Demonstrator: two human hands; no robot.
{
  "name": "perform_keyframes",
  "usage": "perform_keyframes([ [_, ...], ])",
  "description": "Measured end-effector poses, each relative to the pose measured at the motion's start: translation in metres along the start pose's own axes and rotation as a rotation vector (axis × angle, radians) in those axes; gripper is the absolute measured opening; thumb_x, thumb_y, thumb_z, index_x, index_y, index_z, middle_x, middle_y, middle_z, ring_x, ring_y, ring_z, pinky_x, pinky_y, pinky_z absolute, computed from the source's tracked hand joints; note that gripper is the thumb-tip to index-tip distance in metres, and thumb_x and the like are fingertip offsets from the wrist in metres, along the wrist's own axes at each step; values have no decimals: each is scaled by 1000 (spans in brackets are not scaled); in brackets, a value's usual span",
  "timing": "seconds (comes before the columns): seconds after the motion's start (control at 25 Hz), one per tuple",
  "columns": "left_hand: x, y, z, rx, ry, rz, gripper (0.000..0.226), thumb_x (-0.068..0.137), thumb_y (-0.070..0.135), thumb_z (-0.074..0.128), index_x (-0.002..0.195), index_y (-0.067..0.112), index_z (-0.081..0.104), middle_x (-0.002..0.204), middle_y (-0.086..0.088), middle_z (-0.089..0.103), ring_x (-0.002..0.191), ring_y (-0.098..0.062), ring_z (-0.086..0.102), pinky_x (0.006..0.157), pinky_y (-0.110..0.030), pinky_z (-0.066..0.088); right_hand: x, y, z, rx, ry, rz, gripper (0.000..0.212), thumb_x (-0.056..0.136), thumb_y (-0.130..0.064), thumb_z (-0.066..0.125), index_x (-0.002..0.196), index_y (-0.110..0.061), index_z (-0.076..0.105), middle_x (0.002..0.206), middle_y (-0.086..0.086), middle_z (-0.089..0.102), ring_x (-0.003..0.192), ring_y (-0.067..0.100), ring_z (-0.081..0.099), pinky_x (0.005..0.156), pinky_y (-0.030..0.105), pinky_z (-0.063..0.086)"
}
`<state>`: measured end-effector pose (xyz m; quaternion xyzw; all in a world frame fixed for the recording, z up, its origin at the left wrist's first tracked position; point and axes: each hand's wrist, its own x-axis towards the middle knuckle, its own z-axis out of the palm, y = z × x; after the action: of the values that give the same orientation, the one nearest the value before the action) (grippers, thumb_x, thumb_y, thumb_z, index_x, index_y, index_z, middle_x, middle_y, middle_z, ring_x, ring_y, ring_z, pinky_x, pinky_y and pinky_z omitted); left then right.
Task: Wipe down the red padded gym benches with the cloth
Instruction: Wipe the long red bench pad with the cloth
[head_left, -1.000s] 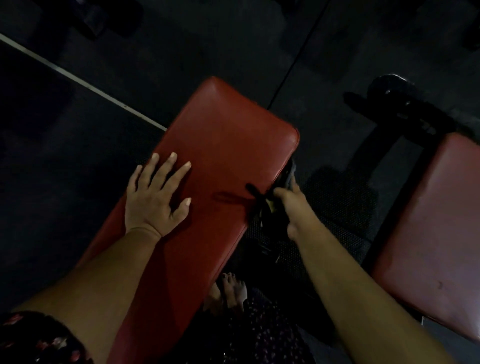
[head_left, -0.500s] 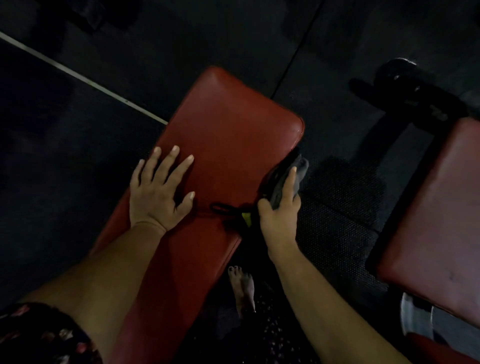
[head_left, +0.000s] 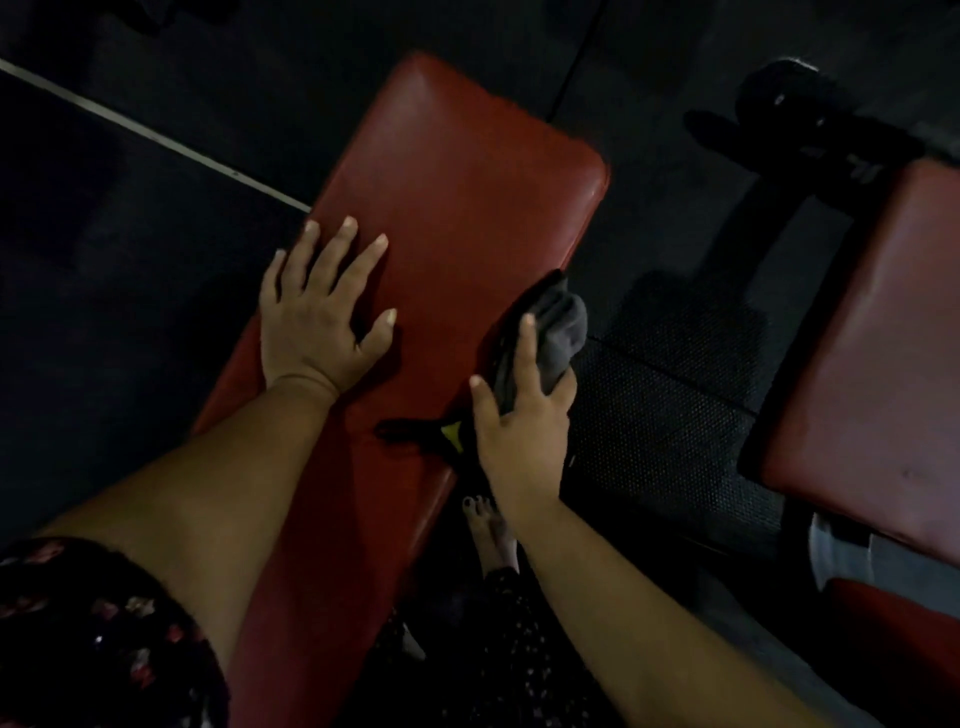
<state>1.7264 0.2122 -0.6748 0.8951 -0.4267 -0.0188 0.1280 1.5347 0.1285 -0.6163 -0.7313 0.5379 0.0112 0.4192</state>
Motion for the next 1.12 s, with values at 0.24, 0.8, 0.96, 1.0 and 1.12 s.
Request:
perform_keyframes([
  [0.24,0,-1,-6,10,-75,33,74,87,65,31,151,27,36,159,-6,31,148,-34,20,117,-55,14,3,28,9,414,-96,195,69,91,-43,56,146,-58,17,148,5,37,112,23,57,95,42,52],
  [0.8,-129,1,-23,-20,-91,433,58,90,44,46,145,27,42,152,-4,43,143,-28,32,116,-52,25,-69,37,32,460,-146,123,88,77,-64,67,143,-62,10,149,2,34,129,18,44,105,34,42],
  [0.96,-129,5,-22,-42,-113,354,56,88,44,44,141,27,51,148,-3,48,140,-27,36,115,-49,24,-133,58,55,258,-176,-17,81,92,-33,62,140,-65,6,153,-2,19,131,18,38,93,22,37],
  [1.0,-129,6,-23,-43,-115,357,56,88,44,43,141,26,51,148,-4,48,140,-27,35,116,-50,24,-134,62,57,334,-232,25,81,92,-30,62,142,-63,9,153,-2,21,131,18,39,94,23,37],
  [1.12,-136,4,-25,-77,-129,357,55,90,42,43,140,22,53,147,-6,49,140,-28,35,115,-51,24,-114,59,55,633,-243,241,80,84,-29,66,145,-56,22,150,1,38,125,16,48,105,33,43],
])
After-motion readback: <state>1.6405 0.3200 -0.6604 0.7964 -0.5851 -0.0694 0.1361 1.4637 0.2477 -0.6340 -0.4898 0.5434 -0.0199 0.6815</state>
